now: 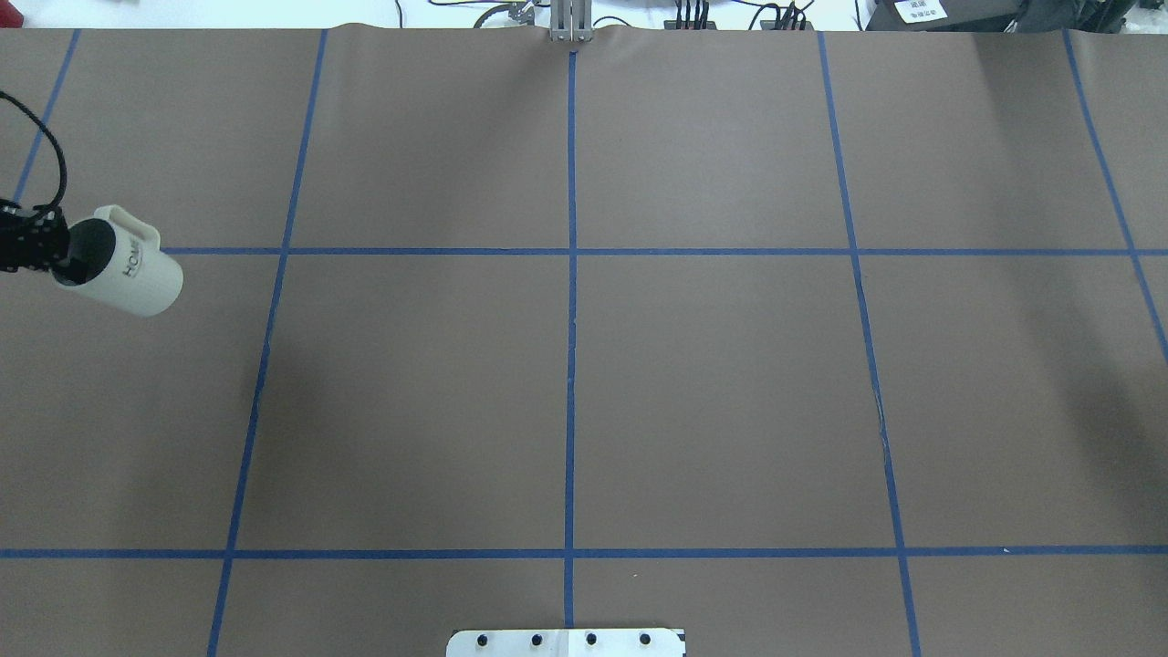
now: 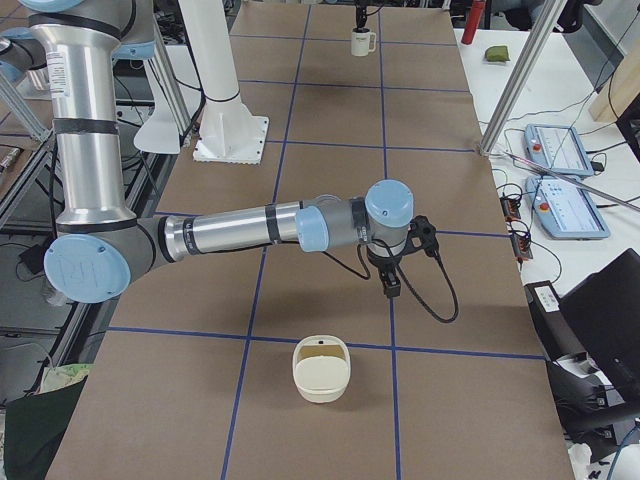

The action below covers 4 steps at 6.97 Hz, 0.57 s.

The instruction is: Left arm hands cup to right arm to dump lemon

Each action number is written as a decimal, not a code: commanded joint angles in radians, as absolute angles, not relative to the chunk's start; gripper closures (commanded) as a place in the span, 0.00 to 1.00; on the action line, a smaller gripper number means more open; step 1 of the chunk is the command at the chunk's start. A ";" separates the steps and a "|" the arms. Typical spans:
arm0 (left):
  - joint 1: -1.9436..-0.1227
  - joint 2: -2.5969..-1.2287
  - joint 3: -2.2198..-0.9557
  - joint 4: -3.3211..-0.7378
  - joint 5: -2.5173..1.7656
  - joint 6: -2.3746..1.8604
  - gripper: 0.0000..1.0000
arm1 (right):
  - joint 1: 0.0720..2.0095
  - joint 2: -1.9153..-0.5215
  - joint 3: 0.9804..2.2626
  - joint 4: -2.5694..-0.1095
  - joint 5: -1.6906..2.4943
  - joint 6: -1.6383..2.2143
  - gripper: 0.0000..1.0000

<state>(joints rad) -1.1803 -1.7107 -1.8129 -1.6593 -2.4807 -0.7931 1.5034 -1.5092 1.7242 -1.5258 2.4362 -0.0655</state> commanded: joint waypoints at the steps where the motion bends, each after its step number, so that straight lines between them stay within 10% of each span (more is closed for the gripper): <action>1: -1.190 -1.985 -1.810 -1.322 -2.477 -0.878 1.00 | 1.407 -1.439 1.721 -1.443 2.409 0.010 0.02; 4: -1.084 -2.221 -1.646 -1.334 -2.477 -1.298 1.00 | 1.142 -1.220 1.723 -1.275 2.100 0.340 0.02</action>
<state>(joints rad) -1.1400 -2.1329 -1.7083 -1.3327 -2.4776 -1.1277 1.2507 -1.3013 1.7217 -1.3486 2.2333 0.2164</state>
